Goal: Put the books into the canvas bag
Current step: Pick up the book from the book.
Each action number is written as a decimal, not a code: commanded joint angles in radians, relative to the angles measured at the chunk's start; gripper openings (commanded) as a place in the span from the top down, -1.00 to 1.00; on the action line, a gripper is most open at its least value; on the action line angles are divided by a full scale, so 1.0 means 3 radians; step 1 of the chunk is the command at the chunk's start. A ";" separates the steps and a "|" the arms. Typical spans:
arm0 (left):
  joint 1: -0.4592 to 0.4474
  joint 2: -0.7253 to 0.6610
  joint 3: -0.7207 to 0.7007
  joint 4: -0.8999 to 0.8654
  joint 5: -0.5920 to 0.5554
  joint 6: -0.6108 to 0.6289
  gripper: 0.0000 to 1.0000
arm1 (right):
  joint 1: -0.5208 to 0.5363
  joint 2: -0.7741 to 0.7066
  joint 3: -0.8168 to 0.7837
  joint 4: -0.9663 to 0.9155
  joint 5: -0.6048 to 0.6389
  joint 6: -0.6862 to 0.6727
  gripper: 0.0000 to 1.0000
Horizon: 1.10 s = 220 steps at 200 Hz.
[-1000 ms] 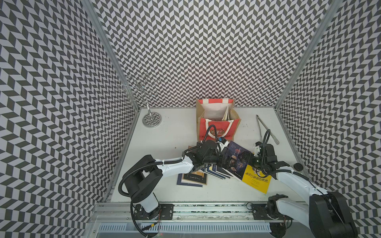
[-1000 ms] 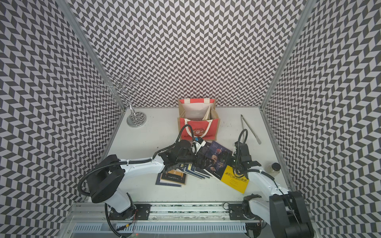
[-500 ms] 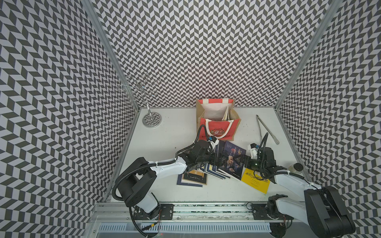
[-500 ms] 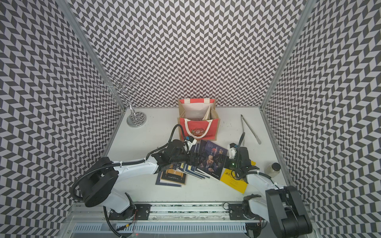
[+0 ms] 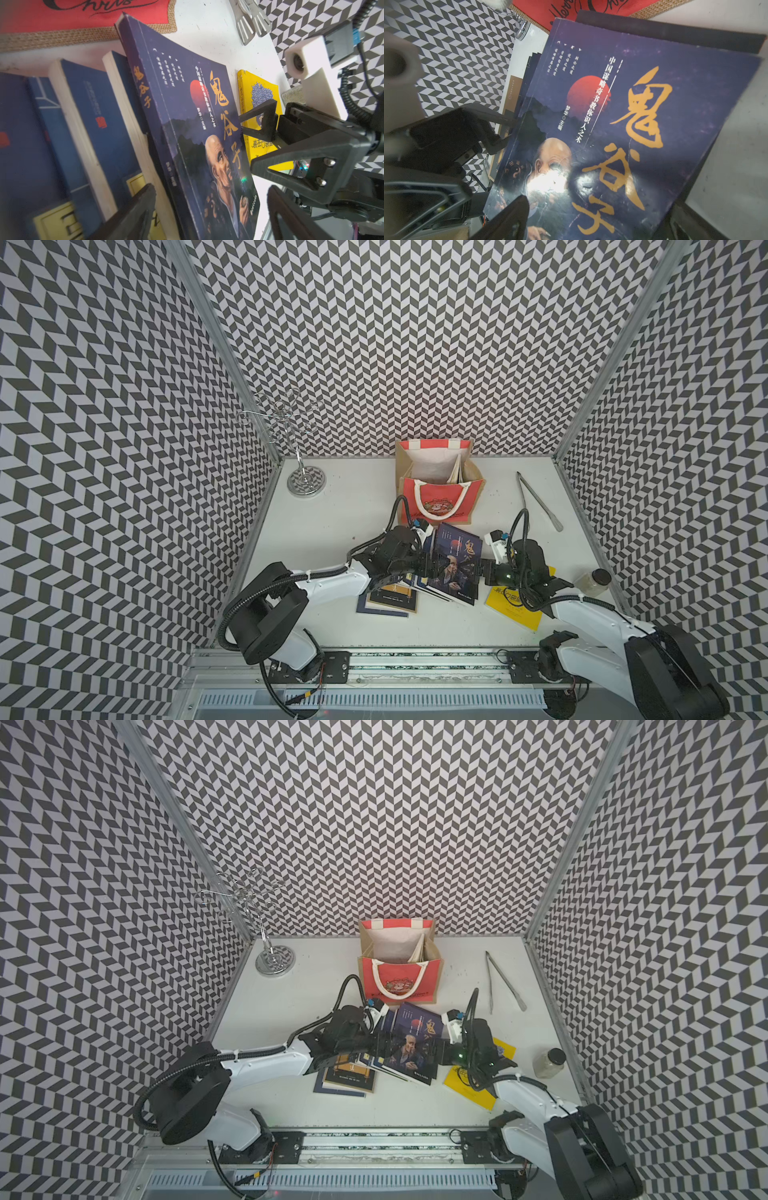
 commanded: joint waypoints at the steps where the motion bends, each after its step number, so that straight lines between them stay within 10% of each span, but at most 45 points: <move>1: 0.0055 -0.0064 -0.0044 0.0004 0.0060 0.0010 -0.47 | 0.0079 0.0050 0.0067 0.0304 -0.0121 -0.0012 -0.97; 61: 0.0117 -0.0103 -0.0070 -0.0035 0.0128 0.0061 -0.30 | 0.0311 0.0178 0.0103 0.0437 -0.0094 0.0005 -0.96; 110: 0.0198 -0.0202 -0.0044 -0.0180 0.0146 0.0180 0.36 | 0.0397 0.0159 0.0113 0.0471 -0.0187 -0.0073 -0.95; 173: 0.0263 -0.0162 0.0093 -0.0312 0.0439 0.0388 0.38 | 0.0617 0.0151 0.0113 0.0619 -0.0270 -0.0154 -0.96; 196: 0.0288 -0.0201 0.0184 -0.0608 0.0480 0.0583 0.99 | 0.0684 0.0113 0.0103 0.0648 -0.0279 -0.0209 -0.95; 220: 0.0376 -0.0429 0.0331 -0.1135 0.0393 0.0924 1.00 | 0.0688 -0.0012 0.0147 0.0492 -0.0186 -0.0327 -0.95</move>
